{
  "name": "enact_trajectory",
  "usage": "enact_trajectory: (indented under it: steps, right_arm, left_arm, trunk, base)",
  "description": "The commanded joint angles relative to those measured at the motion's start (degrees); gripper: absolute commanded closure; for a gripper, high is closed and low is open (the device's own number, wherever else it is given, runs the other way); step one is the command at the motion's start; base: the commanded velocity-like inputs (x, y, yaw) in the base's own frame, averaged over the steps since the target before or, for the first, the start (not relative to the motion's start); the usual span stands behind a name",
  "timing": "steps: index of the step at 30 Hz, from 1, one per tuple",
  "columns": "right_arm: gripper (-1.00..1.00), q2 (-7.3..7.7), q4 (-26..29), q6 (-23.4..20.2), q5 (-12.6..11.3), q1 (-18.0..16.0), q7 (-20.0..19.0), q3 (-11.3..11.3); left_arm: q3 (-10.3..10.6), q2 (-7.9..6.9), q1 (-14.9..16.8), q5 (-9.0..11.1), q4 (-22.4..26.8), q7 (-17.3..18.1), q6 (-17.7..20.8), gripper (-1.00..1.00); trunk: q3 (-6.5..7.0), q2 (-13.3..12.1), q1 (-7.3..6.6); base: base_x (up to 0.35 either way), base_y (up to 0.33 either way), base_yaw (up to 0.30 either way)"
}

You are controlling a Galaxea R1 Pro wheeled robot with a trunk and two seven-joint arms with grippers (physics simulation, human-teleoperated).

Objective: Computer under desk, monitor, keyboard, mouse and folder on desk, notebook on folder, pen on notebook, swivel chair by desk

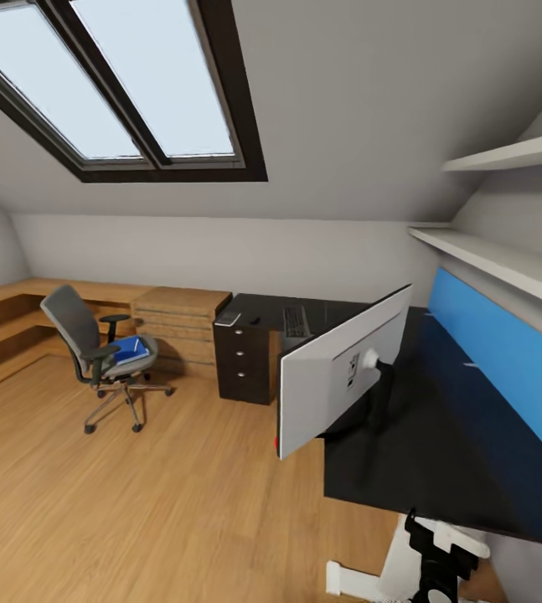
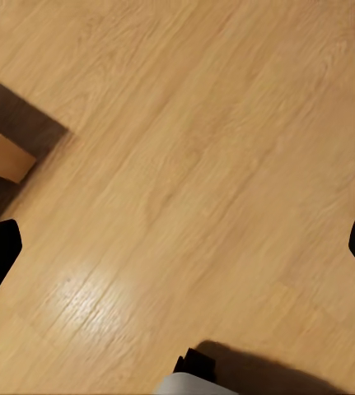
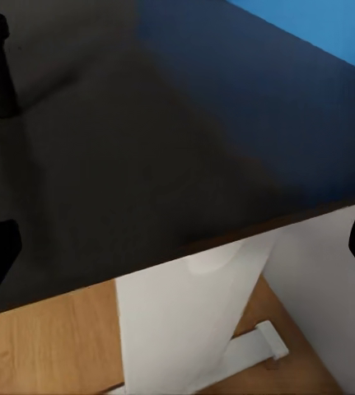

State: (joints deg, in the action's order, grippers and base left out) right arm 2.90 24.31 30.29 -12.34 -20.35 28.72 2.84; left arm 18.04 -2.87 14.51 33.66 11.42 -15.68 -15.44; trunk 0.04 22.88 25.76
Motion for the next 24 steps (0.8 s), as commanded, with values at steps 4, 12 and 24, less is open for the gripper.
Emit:
enact_trajectory:
  steps: [4, 12, 24]
  right_arm:
    - [-1.0, 0.02, -0.1, 0.3, -0.4, 0.0, 0.1, 0.3]
    - [-1.0, 0.0, -0.1, 0.3, -0.2, 0.0, 0.1, 0.3]
    - [-1.0, -0.9, 0.0, 3.2, 0.3, -0.1, 0.2, 0.3]
  left_arm:
    - [0.5, -0.03, 0.0, 0.4, 0.0, -0.3, -0.1, -1.0]
    - [0.6, 0.29, 0.0, 0.3, 0.0, -0.3, -0.1, -1.0]
    - [0.5, 0.27, 0.0, 0.3, 0.0, -0.3, 0.0, -1.0]
  trunk:
    - [-0.02, 0.0, 0.03]
    - [-0.02, 0.0, 0.03]
    - [-0.07, 0.0, 0.03]
  base:
    - [0.022, 0.036, -0.263]
    - [0.08, 0.07, -0.267]
    - [0.058, 0.05, -0.207]
